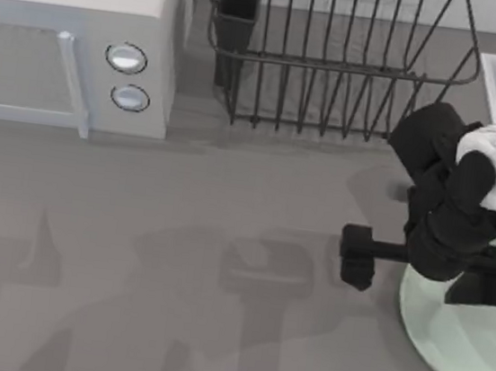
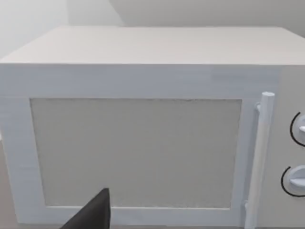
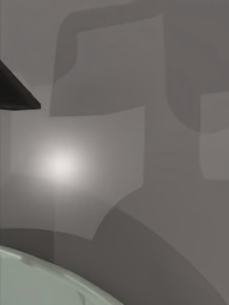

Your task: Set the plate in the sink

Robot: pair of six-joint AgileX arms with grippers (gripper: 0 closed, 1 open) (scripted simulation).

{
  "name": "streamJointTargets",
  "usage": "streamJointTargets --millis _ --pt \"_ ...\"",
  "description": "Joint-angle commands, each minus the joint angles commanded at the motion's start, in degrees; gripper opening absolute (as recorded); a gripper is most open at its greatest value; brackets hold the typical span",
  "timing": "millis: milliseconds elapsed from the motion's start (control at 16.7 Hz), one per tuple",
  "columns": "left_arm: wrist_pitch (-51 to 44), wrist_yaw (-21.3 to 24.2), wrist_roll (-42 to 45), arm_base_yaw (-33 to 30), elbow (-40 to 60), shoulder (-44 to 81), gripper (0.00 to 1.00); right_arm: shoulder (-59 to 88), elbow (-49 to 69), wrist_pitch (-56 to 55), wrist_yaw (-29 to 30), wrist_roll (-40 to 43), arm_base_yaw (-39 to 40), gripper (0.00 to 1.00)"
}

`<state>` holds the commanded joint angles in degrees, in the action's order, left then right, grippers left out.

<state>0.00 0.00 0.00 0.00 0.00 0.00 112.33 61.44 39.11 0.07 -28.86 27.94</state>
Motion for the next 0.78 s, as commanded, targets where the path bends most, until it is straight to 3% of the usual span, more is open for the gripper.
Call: streamJointTargets --millis 60,780 --pt "0.0 0.0 0.0 0.0 0.0 0.0 1.0 0.0 0.0 0.0 0.0 0.0 0.0 1.0" --pt "0.0 0.0 0.0 0.0 0.0 0.0 1.0 0.0 0.0 0.0 0.0 0.0 0.0 0.1"
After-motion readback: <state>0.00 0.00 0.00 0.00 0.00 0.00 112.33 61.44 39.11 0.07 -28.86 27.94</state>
